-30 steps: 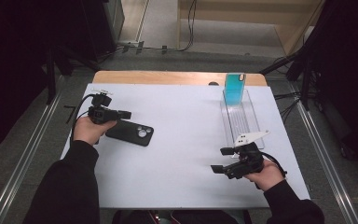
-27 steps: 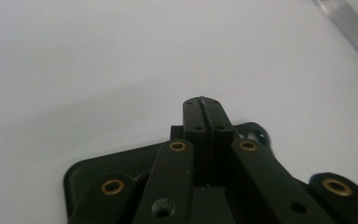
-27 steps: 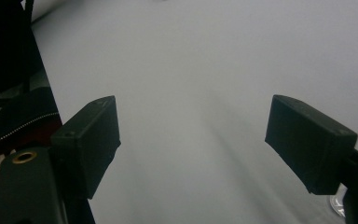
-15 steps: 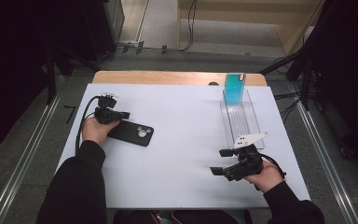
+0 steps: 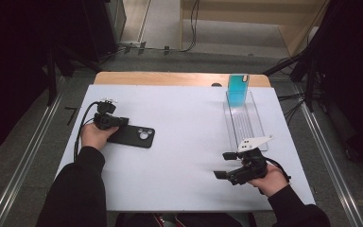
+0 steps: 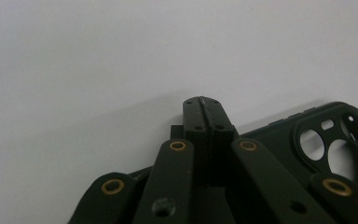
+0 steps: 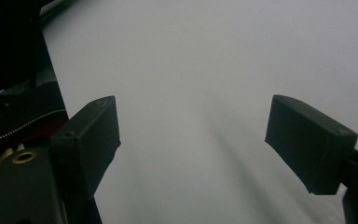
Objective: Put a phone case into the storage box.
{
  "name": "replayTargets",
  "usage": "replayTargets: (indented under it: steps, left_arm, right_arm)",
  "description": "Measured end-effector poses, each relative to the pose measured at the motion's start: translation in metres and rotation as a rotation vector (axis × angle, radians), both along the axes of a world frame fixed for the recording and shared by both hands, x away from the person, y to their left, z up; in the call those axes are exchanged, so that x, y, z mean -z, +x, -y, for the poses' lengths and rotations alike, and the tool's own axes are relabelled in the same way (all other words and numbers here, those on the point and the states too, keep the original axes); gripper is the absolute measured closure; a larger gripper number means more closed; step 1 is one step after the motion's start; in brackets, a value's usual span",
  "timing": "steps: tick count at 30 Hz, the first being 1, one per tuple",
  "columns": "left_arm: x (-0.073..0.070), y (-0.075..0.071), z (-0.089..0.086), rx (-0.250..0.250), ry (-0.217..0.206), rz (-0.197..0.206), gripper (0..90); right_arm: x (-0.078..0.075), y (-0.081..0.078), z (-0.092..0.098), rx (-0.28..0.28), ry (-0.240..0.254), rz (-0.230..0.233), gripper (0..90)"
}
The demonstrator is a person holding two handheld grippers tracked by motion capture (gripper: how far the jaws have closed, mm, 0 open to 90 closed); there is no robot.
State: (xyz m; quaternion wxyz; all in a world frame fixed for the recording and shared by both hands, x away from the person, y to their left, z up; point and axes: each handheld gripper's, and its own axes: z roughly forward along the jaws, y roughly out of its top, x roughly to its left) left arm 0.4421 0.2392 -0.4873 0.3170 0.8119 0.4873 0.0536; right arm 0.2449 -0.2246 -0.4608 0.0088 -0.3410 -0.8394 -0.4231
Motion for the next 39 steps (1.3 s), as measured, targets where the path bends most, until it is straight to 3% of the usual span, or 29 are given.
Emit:
replayTargets:
  steps: [12,23,27,34,39]
  left_arm:
    - [-0.002,-0.025,-0.011,0.015,0.000,-0.028,90.0]
    - [-0.006,-0.050,-0.008,0.054,0.001,-0.043,90.0]
    - [-0.008,-0.059,-0.007,0.060,-0.018,-0.047,90.0]
    - [-0.008,-0.067,-0.008,0.071,-0.011,-0.050,90.0]
    - [-0.006,-0.072,-0.009,0.077,-0.042,-0.073,90.0]
  right_arm:
    - [-0.001,0.001,-0.003,-0.001,-0.004,0.008,15.8]
    - [-0.001,0.002,-0.004,-0.002,-0.006,0.016,15.8]
    - [-0.001,0.002,-0.003,0.000,-0.006,0.017,15.8]
    - [-0.001,0.002,-0.004,0.004,-0.007,0.018,15.8]
    - [-0.001,0.003,-0.003,0.005,-0.007,0.020,15.8]
